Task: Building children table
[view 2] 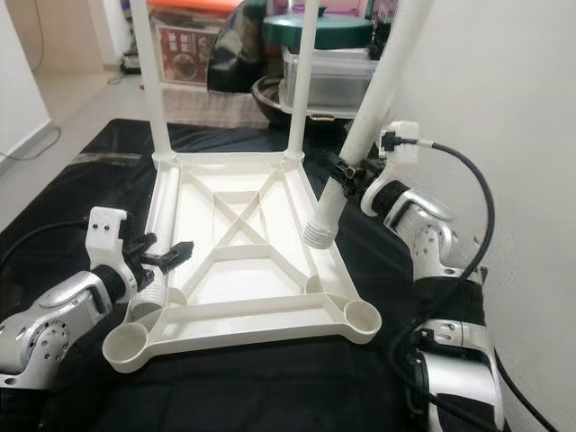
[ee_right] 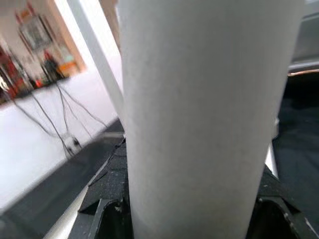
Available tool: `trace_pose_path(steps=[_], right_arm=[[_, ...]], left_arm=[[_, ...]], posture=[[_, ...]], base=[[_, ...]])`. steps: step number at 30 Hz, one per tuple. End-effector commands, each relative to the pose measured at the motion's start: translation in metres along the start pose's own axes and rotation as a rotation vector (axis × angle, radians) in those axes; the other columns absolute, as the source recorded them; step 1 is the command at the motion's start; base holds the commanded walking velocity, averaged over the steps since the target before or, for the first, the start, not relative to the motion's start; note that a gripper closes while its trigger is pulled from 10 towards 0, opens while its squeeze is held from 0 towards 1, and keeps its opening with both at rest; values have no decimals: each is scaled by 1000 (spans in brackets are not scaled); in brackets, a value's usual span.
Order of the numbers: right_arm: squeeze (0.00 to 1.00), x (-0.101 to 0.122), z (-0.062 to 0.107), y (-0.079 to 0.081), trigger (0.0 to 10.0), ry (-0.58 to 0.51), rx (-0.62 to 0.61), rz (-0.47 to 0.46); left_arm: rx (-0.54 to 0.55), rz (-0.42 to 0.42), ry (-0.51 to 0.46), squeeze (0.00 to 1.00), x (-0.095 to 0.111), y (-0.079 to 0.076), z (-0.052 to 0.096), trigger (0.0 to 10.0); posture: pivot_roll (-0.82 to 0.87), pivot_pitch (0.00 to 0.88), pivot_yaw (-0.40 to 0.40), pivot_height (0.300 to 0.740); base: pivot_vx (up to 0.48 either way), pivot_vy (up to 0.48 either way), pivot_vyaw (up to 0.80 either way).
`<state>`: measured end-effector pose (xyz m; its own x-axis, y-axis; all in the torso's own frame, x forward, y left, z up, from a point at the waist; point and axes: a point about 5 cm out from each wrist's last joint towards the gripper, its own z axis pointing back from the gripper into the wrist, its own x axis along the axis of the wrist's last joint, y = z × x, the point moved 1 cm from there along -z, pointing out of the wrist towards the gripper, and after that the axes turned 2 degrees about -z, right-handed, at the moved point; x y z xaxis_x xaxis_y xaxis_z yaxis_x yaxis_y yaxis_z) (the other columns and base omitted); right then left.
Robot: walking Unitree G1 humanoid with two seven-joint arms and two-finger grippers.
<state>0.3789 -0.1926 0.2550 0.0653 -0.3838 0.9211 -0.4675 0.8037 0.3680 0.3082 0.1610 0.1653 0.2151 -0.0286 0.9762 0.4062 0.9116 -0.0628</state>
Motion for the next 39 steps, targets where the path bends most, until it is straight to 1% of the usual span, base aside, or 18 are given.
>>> trace_pose_path(steps=[1, 2, 3, 5, 7, 10, 15, 18, 22, 23, 24, 25, 26, 27, 29, 34, 38, 39], right_arm=[[0, 12, -4, 10, 0, -66, 31, -1], [0, 12, -7, 15, 0, -71, 51, -9], [0, 11, -8, 19, 0, -72, 65, -13], [0, 11, -9, 21, 0, -71, 73, -16], [0, 11, -9, 21, 0, -71, 73, -16], [0, 11, -11, 24, 0, -77, 78, -29], [0, 8, -11, 27, 0, -83, 75, -33], [0, 8, -10, 28, 0, -89, 84, -23], [0, 9, -8, 30, 0, -97, 115, -13], [0, 11, -5, 37, 0, -120, 195, -14], [0, 11, -5, 37, 0, -120, 195, -14], [0, 12, 0, 44, 0, -126, 272, -13], [0, 12, 0, 44, 0, -126, 272, -13], [0, 11, 5, 52, 0, -122, 358, -14], [0, 5, 12, 62, 0, -90, 472, -1], [0, -2, 15, 68, 0, -54, 533, 9], [0, -5, 18, 77, 0, -19, 629, 5], [0, -5, 18, 77, 0, -19, 629, 5]], left_arm=[[-54, -61, 13, 0, 1, -4, 1, 10000], [-73, -66, 1, 0, 4, -3, 3, 10000], [-92, -40, -14, 0, 7, -2, 4, 10000], [-103, -18, -23, 0, 9, -1, 5, 10000], [-103, -18, -23, 0, 9, -1, 5, 10000], [-124, -32, -66, 0, 11, 0, 10, 10000], [-129, -60, -93, 0, 12, 0, 16, 10000], [-116, -62, -85, 0, 10, 10, 24, 10000], [-104, -60, -79, 0, 7, 16, 27, 10000], [-97, -58, -85, 0, 7, 20, 31, 10000], [-97, -58, -85, 0, 7, 20, 31, 10000], [-94, -57, -89, 0, 7, 23, 33, 10000], [-94, -57, -89, 0, 7, 23, 33, 10000], [-99, -53, -95, 0, 7, 24, 35, 10000], [-122, -40, -97, 0, 6, 23, 39, 10000], [-161, -29, -99, 0, 5, 19, 41, 10000], [-314, -65, -108, 0, 8, 5, 52, 10000], [-314, -65, -108, 0, 8, 5, 52, 10000]], posture=[[79, 0, -123, 740], [79, 0, -123, 740], [87, 0, -126, 740], [87, 0, -126, 740], [87, 0, -126, 740], [87, 0, -124, 740], [87, 0, -122, 740], [92, 0, -122, 740], [92, 0, -121, 740], [91, 0, -120, 740], [91, 0, -120, 740], [91, 0, -120, 740], [91, 0, -120, 740], [93, 0, -120, 740], [94, 0, -121, 740], [97, 0, -123, 740], [98, 0, -126, 740], [98, 0, -126, 740]], base=[[0, 0, 0], [0, 0, 0], [0, 0, 0], [0, 0, 0], [0, 0, 0], [0, 0, 0], [0, 0, 0], [0, 0, 0], [0, 0, 0], [0, 0, 0], [0, 0, 0], [0, 0, 0], [0, 0, 0], [0, 0, 0], [0, 0, 0], [0, 0, 0], [0, 0, 0], [0, 0, 0]])
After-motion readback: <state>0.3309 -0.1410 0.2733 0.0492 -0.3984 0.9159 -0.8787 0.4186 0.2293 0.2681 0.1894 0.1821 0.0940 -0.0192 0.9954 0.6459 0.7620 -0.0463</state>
